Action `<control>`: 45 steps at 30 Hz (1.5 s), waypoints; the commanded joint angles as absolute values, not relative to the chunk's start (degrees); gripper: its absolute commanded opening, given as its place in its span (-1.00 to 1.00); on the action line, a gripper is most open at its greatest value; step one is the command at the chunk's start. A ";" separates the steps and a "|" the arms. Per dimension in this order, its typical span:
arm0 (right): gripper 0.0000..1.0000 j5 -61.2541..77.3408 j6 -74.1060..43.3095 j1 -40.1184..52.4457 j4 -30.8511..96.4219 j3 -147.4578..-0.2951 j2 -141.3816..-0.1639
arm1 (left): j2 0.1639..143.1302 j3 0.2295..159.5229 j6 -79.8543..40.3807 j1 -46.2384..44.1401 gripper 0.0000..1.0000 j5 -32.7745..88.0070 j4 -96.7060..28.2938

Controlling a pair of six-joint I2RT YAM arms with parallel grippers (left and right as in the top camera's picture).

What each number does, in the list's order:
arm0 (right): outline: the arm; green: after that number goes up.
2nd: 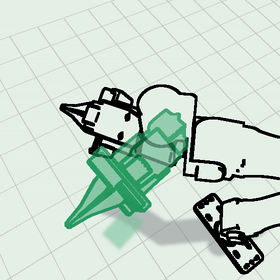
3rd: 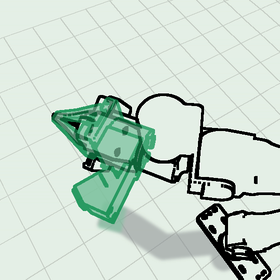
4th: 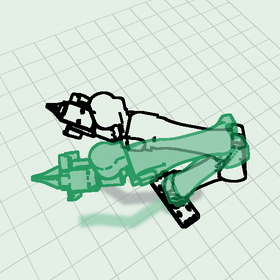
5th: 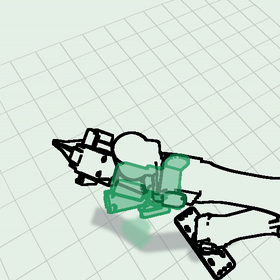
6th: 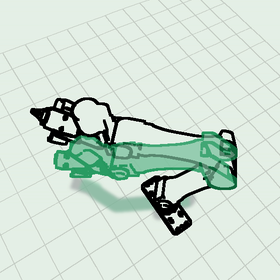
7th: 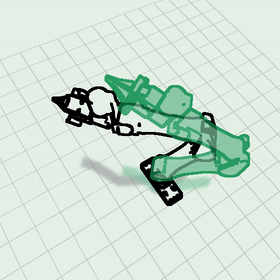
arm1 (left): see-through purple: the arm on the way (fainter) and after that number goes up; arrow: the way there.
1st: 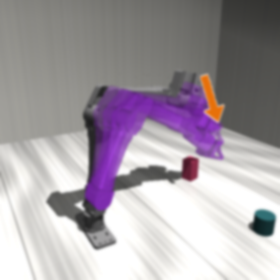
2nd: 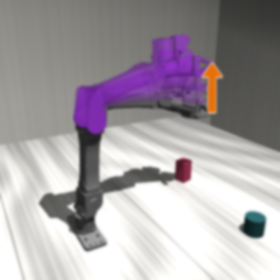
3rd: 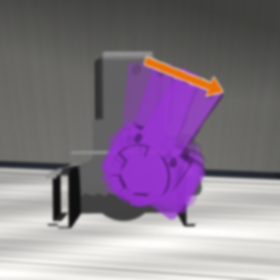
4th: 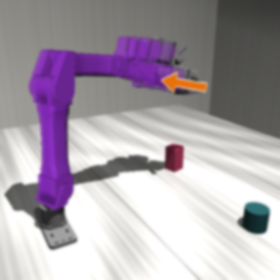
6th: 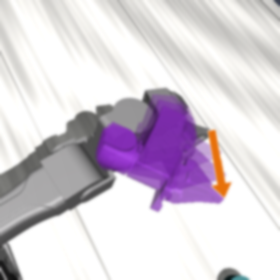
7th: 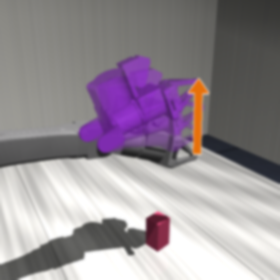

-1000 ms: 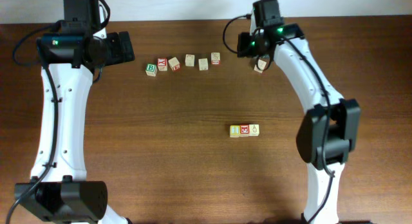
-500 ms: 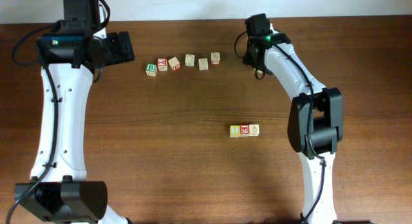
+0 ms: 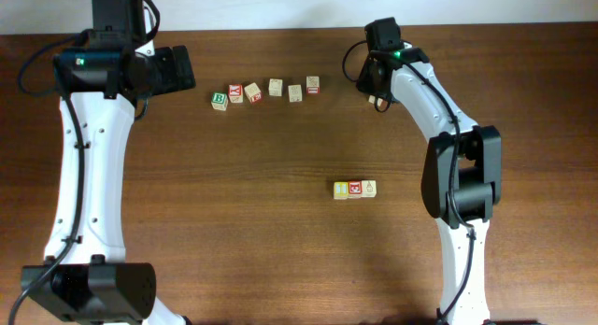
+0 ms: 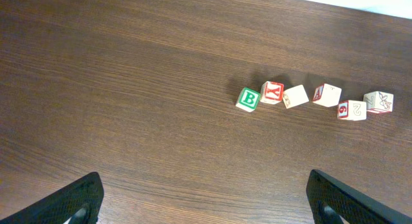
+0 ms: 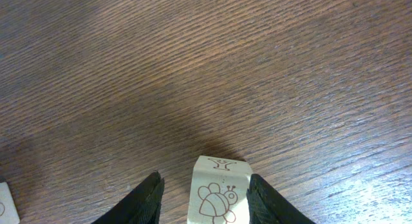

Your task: Rotate 4 blocks

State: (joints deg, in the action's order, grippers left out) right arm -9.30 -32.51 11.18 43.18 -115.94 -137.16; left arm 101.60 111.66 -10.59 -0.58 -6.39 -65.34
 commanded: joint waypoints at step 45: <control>-0.45 7.31 -10.13 10.09 96.99 -118.63 -105.91 | 101.43 112.44 -11.31 -0.64 0.98 -6.24 -65.32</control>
